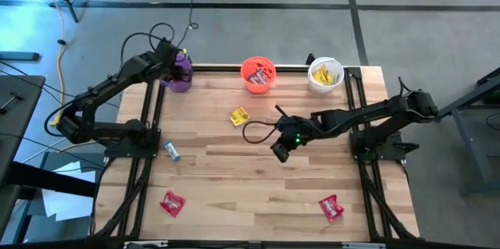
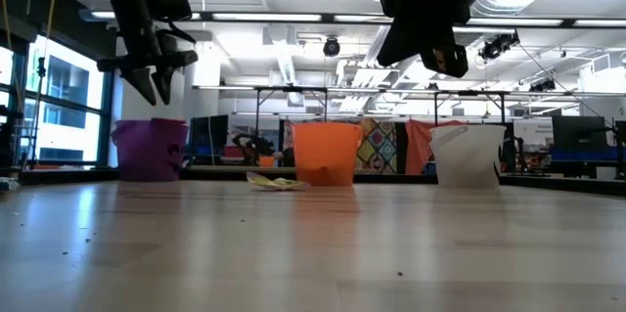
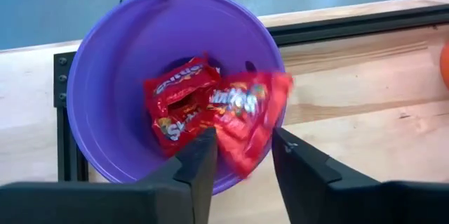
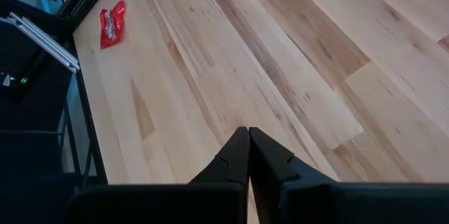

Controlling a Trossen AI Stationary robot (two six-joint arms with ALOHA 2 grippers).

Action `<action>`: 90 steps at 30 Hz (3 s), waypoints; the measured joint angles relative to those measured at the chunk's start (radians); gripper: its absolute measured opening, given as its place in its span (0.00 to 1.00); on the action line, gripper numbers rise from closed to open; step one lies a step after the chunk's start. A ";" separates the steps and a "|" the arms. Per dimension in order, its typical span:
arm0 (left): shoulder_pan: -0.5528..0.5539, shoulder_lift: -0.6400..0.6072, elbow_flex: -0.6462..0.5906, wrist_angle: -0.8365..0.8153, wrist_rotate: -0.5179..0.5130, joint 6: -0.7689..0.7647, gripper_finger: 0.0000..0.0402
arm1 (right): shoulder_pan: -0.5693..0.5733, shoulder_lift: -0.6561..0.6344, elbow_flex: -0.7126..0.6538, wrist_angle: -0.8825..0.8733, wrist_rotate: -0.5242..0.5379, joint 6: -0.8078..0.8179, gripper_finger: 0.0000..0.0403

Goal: Organize candy in baskets
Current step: Put the red candy into the violet bucket, then put the yellow candy into the white bucket

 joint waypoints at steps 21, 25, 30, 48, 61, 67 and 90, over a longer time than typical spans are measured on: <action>-0.470 -0.257 -0.093 -0.009 0.180 0.062 0.19 | -0.103 -0.124 -0.018 -0.126 -0.075 -0.182 0.00; -0.637 -0.283 -0.190 0.040 0.166 -0.095 0.12 | -0.208 -0.156 -0.103 -0.060 -0.214 -0.294 0.00; -0.814 -0.229 -0.282 0.238 0.165 -0.259 0.05 | -0.312 -0.206 -0.232 -0.002 -0.299 -0.345 0.00; -0.638 0.249 -0.313 0.776 0.172 -0.464 0.44 | -0.385 -0.451 -0.314 0.055 -0.307 -0.370 0.00; -0.583 0.458 -0.312 0.884 0.265 -0.307 0.49 | -0.384 -0.454 -0.314 0.055 -0.306 -0.357 0.00; -0.582 0.517 -0.312 1.022 0.254 -0.255 0.49 | -0.384 -0.454 -0.314 0.059 -0.298 -0.356 0.00; -0.602 0.368 -0.294 1.470 0.580 -0.153 0.00 | -0.384 -0.451 -0.314 0.172 -0.289 -0.171 0.16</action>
